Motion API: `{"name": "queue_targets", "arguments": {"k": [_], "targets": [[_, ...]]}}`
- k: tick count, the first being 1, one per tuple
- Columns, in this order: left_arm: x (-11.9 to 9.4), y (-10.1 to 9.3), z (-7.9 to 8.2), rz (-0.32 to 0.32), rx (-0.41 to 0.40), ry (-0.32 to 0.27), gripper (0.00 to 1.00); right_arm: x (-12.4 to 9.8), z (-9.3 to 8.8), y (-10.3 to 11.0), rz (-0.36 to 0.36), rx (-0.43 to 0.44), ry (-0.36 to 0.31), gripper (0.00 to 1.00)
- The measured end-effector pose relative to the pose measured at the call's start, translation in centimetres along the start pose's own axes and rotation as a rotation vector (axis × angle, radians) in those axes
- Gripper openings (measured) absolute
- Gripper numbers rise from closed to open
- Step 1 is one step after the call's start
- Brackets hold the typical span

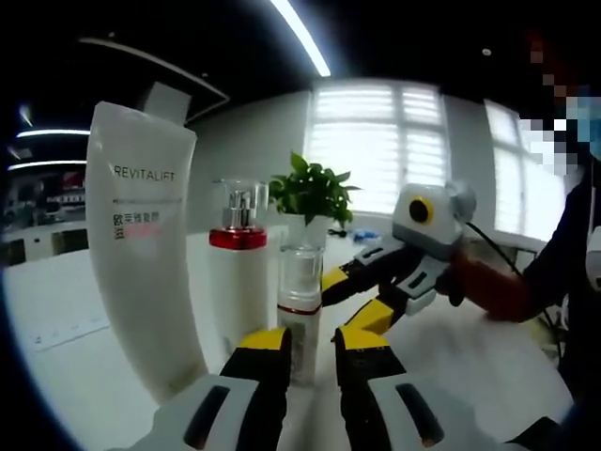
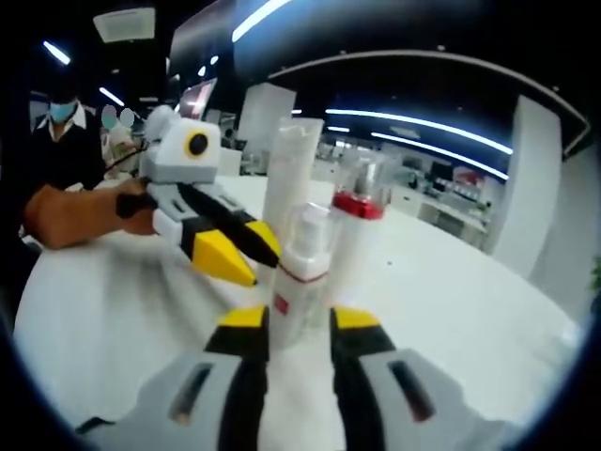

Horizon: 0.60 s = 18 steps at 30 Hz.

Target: Arrange the skincare products in the storage area until every visible bottle or jar stands upright without overlapping.

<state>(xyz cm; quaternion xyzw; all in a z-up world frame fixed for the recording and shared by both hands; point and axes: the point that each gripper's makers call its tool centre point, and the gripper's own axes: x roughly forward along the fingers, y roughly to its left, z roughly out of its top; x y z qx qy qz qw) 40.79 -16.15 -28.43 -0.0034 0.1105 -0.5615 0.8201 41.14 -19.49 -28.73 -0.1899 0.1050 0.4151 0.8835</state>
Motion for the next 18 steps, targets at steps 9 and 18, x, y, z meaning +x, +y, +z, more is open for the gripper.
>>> {"name": "queue_targets", "arguments": {"k": [9,18], "targets": [[-0.2,-0.4,-0.2,0.003,-0.001,-0.003,0.19,-1.0,0.4,-0.3,0.024,-0.014,-0.003,0.27],[-1.4,-1.1,1.1,0.031,0.001,-0.025,0.22,-1.7,0.9,-0.2,0.048,-0.022,-0.008,0.27]]}}
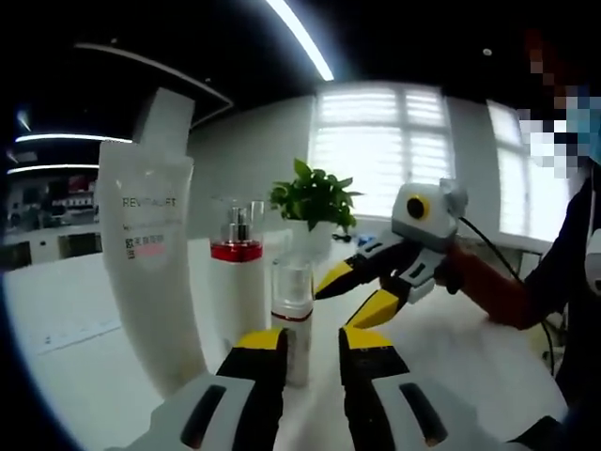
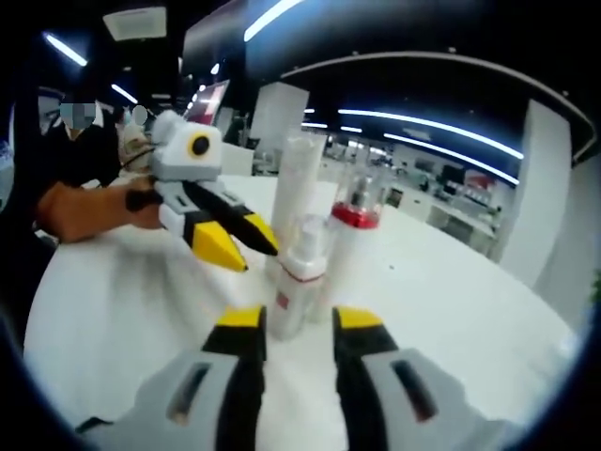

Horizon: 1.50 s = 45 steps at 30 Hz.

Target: Arrange the skincare products in the storage area until every visible bottle or jar stands upright without overlapping.

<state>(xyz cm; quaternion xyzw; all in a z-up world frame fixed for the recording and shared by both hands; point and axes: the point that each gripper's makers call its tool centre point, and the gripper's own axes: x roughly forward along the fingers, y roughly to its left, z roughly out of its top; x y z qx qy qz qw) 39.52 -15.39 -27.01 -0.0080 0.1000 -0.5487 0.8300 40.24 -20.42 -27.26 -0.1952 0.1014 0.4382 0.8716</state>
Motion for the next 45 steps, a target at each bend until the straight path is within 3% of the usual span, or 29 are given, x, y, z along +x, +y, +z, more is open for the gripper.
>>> {"name": "queue_targets", "arguments": {"k": [5,18,33,45], "targets": [[-0.5,-1.0,0.0,0.001,0.018,0.007,0.23,-0.5,0.3,1.2,0.073,-0.023,-0.005,0.23],[-3.6,-3.4,0.3,0.010,0.040,0.016,0.31,-1.2,2.1,6.2,0.293,-0.117,-0.066,0.26],[-8.4,-5.0,0.0,0.056,0.053,0.029,0.49,-2.0,4.3,9.7,0.441,-0.126,-0.182,0.40],[-12.1,-7.5,-0.5,0.065,0.077,0.043,0.53,-3.1,5.7,13.1,0.588,-0.096,-0.259,0.53]]}}
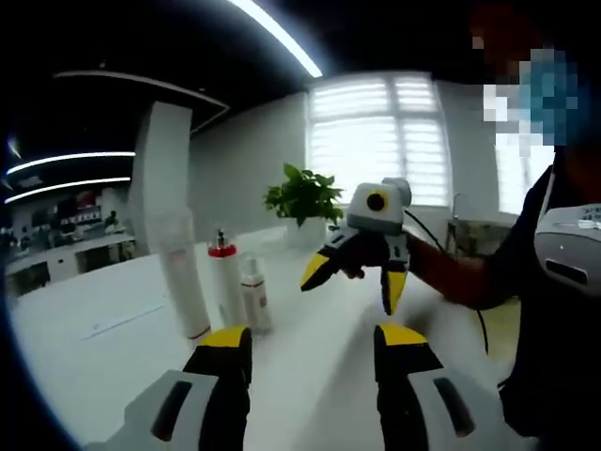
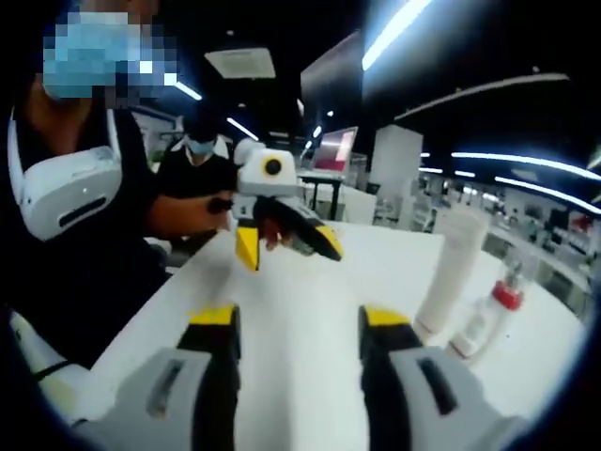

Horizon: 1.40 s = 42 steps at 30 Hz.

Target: Arrange the skincare products in the storage area until every visible bottle or jar stands upright without overlapping.

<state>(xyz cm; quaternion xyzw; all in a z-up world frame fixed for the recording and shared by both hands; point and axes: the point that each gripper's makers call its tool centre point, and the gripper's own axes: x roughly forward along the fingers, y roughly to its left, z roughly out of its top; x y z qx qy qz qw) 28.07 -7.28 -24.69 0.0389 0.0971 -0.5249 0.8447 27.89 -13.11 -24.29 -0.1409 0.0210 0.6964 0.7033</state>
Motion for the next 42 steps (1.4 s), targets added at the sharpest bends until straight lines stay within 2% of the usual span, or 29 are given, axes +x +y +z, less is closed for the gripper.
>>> {"name": "queue_targets", "arguments": {"k": [1,4,13,15,19,21,24,27,33,42], "targets": [[-0.3,-0.1,0.0,0.005,0.001,-0.001,0.54,0.1,0.1,0.2,0.011,0.001,-0.007,0.53],[-1.6,-0.1,-0.2,0.041,-0.009,-0.014,0.68,0.3,0.5,0.8,0.038,0.014,-0.032,0.56],[-4.6,-0.7,-1.8,0.088,-0.031,0.007,0.75,0.9,1.8,2.3,0.110,0.062,-0.110,0.71],[-5.1,-1.0,-1.8,0.096,-0.035,0.005,0.77,1.0,2.2,2.9,0.135,0.085,-0.131,0.79],[-6.2,-1.3,-1.8,0.127,-0.043,-0.012,0.95,1.7,2.3,3.9,0.167,0.101,-0.134,0.93],[-6.6,-1.7,-2.0,0.130,-0.048,-0.013,0.98,2.4,1.9,4.7,0.183,0.100,-0.109,0.95],[-7.3,-2.2,-2.6,0.137,-0.051,0.003,0.99,3.0,1.9,5.5,0.210,0.093,-0.098,0.98],[-7.9,-2.5,-3.0,0.146,-0.051,0.012,0.99,3.0,2.3,5.7,0.223,0.100,-0.116,1.00],[-8.9,-2.3,-3.5,0.176,-0.068,0.011,1.00,3.2,3.0,5.7,0.247,0.139,-0.163,1.00],[-11.1,-2.1,-3.8,0.232,-0.076,0.006,0.99,4.2,2.9,5.6,0.259,0.181,-0.178,1.00]]}}
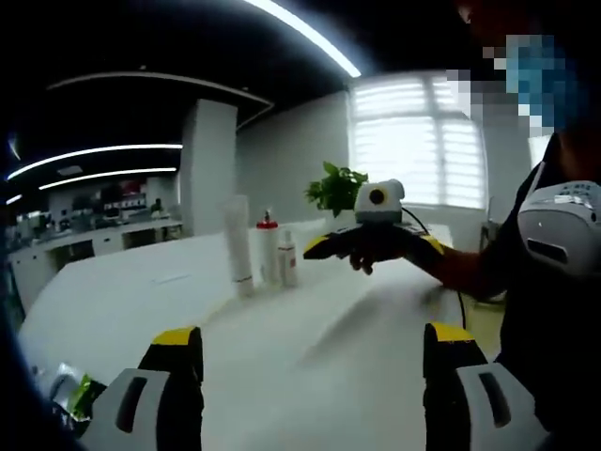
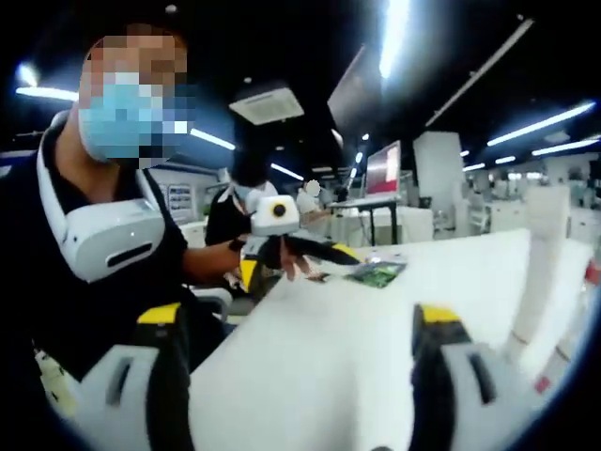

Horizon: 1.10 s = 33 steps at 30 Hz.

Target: Arrange the skincare products in the storage area until every visible bottle or jar stands upright without overlapping.

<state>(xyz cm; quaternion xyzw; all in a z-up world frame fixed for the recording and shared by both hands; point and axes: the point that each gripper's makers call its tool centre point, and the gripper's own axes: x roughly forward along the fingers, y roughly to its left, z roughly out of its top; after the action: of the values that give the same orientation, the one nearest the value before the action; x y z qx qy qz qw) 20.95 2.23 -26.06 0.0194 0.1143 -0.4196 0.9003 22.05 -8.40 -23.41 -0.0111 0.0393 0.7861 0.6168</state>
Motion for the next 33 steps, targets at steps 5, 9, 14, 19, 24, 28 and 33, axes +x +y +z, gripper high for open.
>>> {"name": "queue_targets", "arguments": {"k": [5,9,14,19,24,28,33], "targets": [[-1.7,1.1,0.0,0.048,-0.016,-0.015,1.00,0.6,0.1,-0.2,-0.009,0.011,-0.008,1.00],[-3.1,2.0,0.1,0.087,-0.019,-0.028,1.00,1.2,0.4,0.0,-0.018,0.013,-0.015,1.00],[-4.7,3.0,0.3,0.133,-0.023,-0.053,0.99,2.0,1.1,0.4,-0.029,0.012,-0.029,1.00],[-6.7,5.0,0.0,0.212,-0.046,-0.074,0.99,3.4,0.7,1.4,-0.035,0.021,-0.016,1.00],[-8.7,6.6,-0.1,0.279,-0.074,-0.105,0.99,4.5,0.1,1.7,-0.040,0.037,-0.005,1.00],[-10.3,7.7,-0.7,0.339,-0.102,-0.119,0.99,5.5,0.0,1.7,-0.037,0.043,0.006,1.00],[-12.2,9.0,-1.8,0.389,-0.158,-0.127,0.98,7.0,0.2,1.8,-0.022,0.036,0.020,1.00]]}}
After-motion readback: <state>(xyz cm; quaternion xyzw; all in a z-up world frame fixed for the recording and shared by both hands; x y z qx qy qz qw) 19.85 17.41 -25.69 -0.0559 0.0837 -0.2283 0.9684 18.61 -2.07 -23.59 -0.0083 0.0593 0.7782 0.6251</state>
